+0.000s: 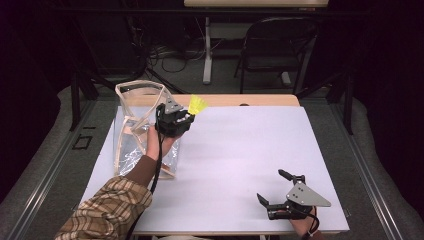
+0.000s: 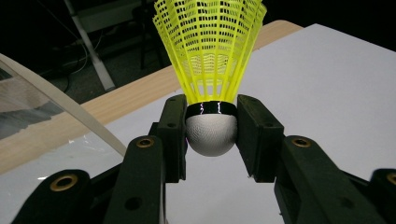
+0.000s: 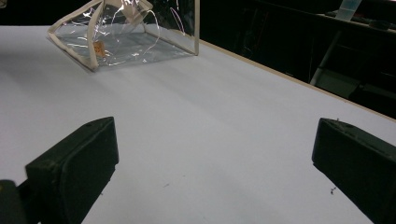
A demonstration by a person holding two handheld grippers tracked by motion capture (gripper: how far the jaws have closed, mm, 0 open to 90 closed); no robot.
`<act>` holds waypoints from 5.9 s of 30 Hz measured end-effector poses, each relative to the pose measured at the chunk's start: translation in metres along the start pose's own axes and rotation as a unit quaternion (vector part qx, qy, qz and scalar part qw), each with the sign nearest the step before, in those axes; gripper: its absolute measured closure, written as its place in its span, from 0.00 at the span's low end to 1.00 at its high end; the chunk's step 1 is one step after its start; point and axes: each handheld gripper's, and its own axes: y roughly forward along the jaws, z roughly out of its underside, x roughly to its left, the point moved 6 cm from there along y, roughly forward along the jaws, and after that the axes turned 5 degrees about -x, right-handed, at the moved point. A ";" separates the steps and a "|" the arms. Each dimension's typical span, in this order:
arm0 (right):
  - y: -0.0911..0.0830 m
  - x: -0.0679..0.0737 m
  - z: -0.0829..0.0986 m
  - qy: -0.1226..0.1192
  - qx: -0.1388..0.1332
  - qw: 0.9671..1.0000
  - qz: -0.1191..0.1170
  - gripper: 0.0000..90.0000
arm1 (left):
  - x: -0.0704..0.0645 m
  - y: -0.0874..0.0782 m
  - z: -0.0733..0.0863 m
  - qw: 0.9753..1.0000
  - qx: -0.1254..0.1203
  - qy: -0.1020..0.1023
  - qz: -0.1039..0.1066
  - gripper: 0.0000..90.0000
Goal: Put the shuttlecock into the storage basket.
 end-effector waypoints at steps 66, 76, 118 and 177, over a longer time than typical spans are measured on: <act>0.001 -0.001 0.000 -0.002 0.001 1.000 0.004 0.00 | 0.050 -0.026 -0.063 0.999 -0.031 0.010 -0.030 0.72; 0.000 0.000 0.000 -0.002 0.002 1.000 0.004 0.00 | 0.062 -0.030 -0.068 0.999 -0.037 0.001 -0.036 0.72; 0.001 0.000 0.000 -0.003 0.000 1.000 0.004 0.00 | 0.105 -0.070 -0.074 0.994 -0.068 -0.024 -0.080 0.72; 0.002 0.000 0.001 0.000 0.003 1.000 0.003 0.00 | 0.138 -0.101 -0.040 0.991 -0.062 -0.057 -0.105 0.72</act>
